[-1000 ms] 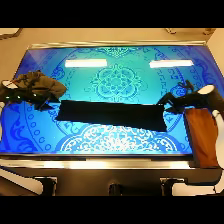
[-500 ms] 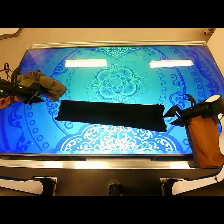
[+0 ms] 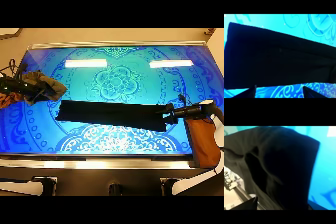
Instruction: Fold the shirts.
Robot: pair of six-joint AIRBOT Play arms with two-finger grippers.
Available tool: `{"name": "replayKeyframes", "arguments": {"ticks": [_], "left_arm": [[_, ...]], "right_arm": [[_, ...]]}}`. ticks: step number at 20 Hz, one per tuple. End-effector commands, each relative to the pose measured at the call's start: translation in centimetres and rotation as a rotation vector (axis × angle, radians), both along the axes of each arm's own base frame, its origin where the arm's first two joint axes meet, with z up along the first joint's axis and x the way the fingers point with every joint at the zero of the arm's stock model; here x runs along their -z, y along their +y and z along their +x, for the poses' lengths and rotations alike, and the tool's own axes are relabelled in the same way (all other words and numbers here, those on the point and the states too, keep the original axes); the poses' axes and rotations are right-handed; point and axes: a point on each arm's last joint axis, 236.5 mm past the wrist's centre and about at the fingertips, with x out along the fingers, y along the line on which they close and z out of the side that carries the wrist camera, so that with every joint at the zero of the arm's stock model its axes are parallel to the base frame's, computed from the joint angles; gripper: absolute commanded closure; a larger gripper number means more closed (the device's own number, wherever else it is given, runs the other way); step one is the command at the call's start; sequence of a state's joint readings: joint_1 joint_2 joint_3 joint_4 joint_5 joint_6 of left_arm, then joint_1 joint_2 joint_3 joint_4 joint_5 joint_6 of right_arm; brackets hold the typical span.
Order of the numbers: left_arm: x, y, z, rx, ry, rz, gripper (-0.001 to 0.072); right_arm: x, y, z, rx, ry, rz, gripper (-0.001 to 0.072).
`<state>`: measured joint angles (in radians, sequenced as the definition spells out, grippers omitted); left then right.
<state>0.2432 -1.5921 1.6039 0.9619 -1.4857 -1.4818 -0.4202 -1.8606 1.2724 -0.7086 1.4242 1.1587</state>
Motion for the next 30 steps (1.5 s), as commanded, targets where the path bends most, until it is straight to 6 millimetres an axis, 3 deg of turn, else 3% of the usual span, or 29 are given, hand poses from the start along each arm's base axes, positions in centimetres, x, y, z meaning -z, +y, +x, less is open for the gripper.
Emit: {"name": "replayKeyframes", "arguments": {"ticks": [1,2,4,6,7,8,9,10,12,15,17,20,22,26,30], "left_arm": [[-0.1,-2.6,-0.2,0.055,0.0,-0.002,0.0039],[0.0,-3.5,-0.4,0.077,0.001,-0.002,0.004],[0.2,-5.9,-0.5,0.133,-0.006,0.0,0.0041],[0.7,-8.8,-0.5,0.191,-0.031,0.005,0.0054],[1.2,-10.5,-0.6,0.218,-0.045,0.008,0.0219],[2.0,-12.3,-0.8,0.254,-0.061,0.012,0.0483],[2.9,-14.4,-1.2,0.282,-0.074,0.015,0.0653],[4.0,-16.5,-1.6,0.3,-0.086,0.018,0.068],[6.5,-21.4,-2.8,0.329,-0.094,-0.01,0.0681],[8.9,-28.7,-4.5,0.345,-0.059,-0.121,0.0681],[10.4,-32.1,-5.8,0.343,0.004,-0.197,0.0681],[12.4,-35.8,-8.3,0.344,0.105,-0.285,0.068],[12.1,-39.2,-9.6,0.349,0.121,-0.388,0.0681],[10.4,-45.9,-12.6,0.305,0.178,-0.613,0.068],[10.7,-50.1,-16.7,0.315,0.231,-0.683,0.0682]], "right_arm": [[0.8,2.5,0.0,-0.039,0.028,-0.022,0.0053],[1.0,3.4,0.1,-0.043,0.045,-0.036,0.0128],[0.6,5.4,0.0,-0.068,0.059,-0.045,0.0211],[-0.9,6.3,0.0,-0.07,0.055,-0.077,0.0603],[-2.0,6.3,0.0,-0.047,0.066,-0.096,0.0673],[-3.7,6.4,0.1,-0.035,0.05,-0.111,0.0674],[-5.4,6.5,0.2,-0.032,0.016,-0.128,0.0674],[-7.2,6.7,0.1,-0.02,-0.008,-0.152,0.0675],[-10.8,7.5,-0.6,-0.006,-0.05,-0.216,0.0675],[-15.7,10.2,-2.9,-0.034,-0.122,-0.267,0.0675],[-19.0,11.5,-4.5,-0.026,-0.167,-0.268,0.0675],[-23.4,11.5,-6.5,0.046,-0.224,-0.267,0.0675],[-25.0,11.6,-9.0,0.047,-0.207,-0.263,0.0675],[-26.5,10.9,-13.9,0.024,-0.154,-0.309,0.0675],[-27.6,10.4,-14.9,0.061,-0.18,-0.325,0.0674]]}}
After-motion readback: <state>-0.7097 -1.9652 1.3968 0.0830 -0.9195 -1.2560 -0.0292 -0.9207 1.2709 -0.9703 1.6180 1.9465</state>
